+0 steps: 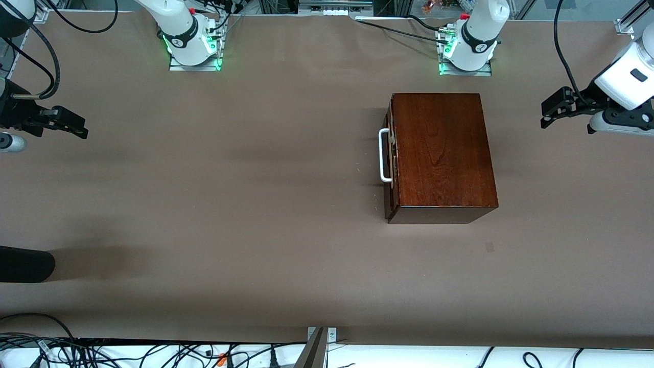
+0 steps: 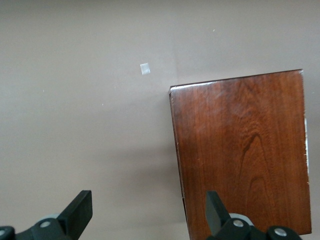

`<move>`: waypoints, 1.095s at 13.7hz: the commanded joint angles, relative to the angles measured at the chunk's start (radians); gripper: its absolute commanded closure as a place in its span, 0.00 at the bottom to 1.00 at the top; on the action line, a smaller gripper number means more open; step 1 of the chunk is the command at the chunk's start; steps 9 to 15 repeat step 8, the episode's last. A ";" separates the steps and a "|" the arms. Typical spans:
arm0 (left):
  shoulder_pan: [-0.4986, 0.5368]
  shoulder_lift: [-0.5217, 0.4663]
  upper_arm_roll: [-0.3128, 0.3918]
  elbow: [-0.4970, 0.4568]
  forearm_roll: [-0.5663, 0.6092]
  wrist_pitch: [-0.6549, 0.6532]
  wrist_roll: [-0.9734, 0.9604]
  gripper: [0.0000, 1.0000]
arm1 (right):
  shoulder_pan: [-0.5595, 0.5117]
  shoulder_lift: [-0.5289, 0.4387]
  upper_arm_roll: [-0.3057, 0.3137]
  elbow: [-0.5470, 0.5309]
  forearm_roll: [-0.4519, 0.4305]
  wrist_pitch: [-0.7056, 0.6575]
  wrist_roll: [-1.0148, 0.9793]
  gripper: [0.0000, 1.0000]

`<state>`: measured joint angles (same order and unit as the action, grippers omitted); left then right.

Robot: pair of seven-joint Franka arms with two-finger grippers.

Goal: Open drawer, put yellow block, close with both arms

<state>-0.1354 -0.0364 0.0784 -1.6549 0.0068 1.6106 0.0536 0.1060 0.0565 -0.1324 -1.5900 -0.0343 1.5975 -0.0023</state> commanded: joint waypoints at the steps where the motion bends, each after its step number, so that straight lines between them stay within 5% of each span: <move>1: 0.002 -0.025 -0.008 -0.036 -0.011 0.022 0.067 0.00 | -0.003 -0.018 0.002 -0.005 0.005 -0.001 0.004 0.00; 15: 0.002 -0.022 -0.008 -0.020 -0.004 -0.009 0.063 0.00 | -0.003 -0.018 0.002 -0.004 0.007 -0.001 0.004 0.00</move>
